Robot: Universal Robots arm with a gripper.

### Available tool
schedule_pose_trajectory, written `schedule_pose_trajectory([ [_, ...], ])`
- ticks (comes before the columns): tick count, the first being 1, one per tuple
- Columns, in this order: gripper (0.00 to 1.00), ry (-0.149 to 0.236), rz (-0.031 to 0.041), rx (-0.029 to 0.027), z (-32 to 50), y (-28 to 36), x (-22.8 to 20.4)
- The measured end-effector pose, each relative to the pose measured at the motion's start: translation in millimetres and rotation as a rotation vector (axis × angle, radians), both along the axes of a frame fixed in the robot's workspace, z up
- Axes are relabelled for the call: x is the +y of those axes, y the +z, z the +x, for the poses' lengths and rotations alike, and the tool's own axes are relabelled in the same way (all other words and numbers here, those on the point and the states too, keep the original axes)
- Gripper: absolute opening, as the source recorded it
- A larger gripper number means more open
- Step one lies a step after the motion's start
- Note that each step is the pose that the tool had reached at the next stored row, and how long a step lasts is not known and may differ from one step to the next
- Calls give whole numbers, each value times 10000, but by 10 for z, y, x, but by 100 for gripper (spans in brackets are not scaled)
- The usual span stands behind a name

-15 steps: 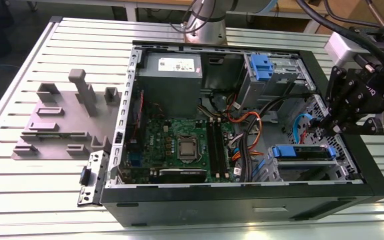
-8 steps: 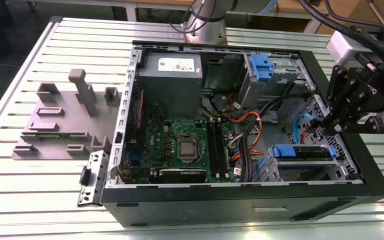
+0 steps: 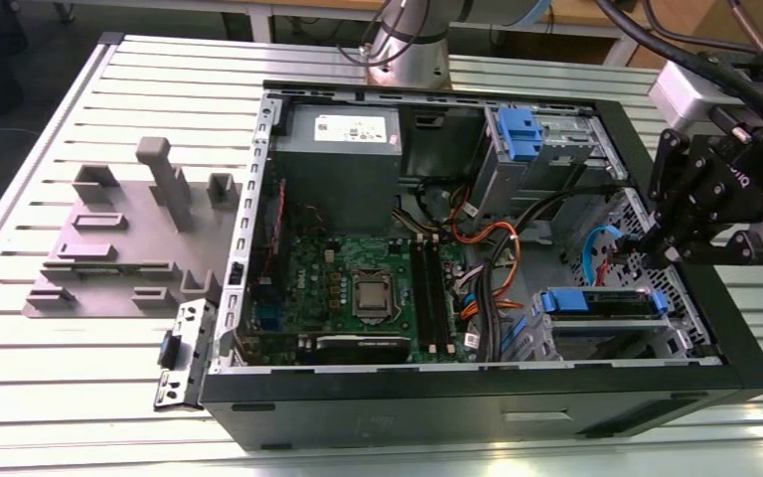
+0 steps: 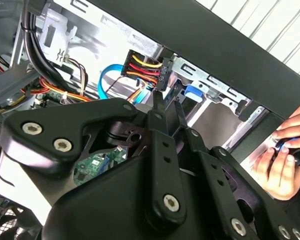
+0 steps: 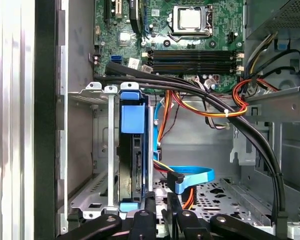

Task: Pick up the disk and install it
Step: 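Insert the first disk wire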

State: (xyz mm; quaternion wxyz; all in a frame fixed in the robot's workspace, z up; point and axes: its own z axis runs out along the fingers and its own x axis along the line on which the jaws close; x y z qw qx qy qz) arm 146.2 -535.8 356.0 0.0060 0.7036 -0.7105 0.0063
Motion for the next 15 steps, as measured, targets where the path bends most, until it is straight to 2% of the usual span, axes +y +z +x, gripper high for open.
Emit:
schedule_pose_trajectory([
  [3,24,17,-23,0,0,1,-1],
  [15,24,121,-27,0,-7,5,-2],
])
